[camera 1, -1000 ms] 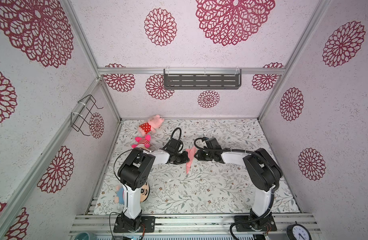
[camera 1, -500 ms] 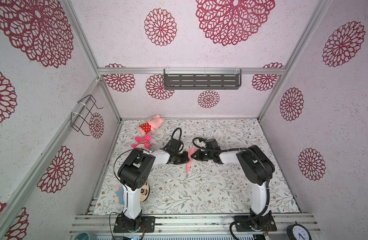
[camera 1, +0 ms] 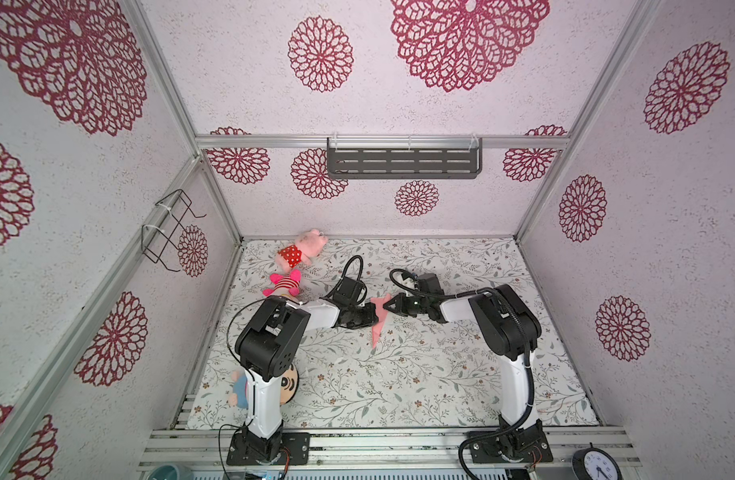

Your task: Fold a paper plane with a square sheet of paper (pick it up from the middle)

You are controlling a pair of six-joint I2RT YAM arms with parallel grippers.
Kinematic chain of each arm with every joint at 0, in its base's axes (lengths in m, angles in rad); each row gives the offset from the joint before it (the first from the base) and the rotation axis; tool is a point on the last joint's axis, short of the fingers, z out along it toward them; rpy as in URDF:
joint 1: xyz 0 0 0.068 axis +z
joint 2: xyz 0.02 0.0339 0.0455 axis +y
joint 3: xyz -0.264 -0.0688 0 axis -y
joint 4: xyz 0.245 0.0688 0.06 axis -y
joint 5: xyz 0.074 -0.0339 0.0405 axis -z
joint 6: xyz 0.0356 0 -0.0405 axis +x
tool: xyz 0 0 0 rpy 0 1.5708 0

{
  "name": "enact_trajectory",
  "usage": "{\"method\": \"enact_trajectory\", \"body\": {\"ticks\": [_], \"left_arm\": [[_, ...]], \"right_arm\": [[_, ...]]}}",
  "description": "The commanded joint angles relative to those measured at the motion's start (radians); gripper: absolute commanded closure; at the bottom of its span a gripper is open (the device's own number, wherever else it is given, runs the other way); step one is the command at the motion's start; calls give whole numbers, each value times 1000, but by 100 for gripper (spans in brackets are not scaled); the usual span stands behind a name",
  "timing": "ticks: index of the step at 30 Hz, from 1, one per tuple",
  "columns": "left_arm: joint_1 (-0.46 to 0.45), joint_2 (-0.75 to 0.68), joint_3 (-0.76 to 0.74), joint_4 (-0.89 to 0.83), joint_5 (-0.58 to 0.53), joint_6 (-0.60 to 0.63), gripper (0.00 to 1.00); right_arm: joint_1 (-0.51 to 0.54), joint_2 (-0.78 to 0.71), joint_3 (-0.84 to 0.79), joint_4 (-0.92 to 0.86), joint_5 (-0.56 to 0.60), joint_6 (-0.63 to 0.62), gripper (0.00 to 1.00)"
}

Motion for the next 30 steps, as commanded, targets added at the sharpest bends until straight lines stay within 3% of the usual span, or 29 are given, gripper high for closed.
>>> {"method": "enact_trajectory", "body": {"ticks": [1,7,12,20,30], "left_arm": [[3,20,-39,-145,-83,14,100],[3,19,-34,-148,-81,21,100],[3,19,-28,-150,-79,26,100],[3,8,-3,-157,-70,36,100],[3,-10,4,-159,-49,35,100]], "right_arm": [[-56,57,12,-4,42,29,92],[-99,93,67,15,42,58,92],[-93,-10,69,14,36,35,91],[6,-190,-82,-8,79,5,90],[109,-132,-87,-56,133,41,90]]}}
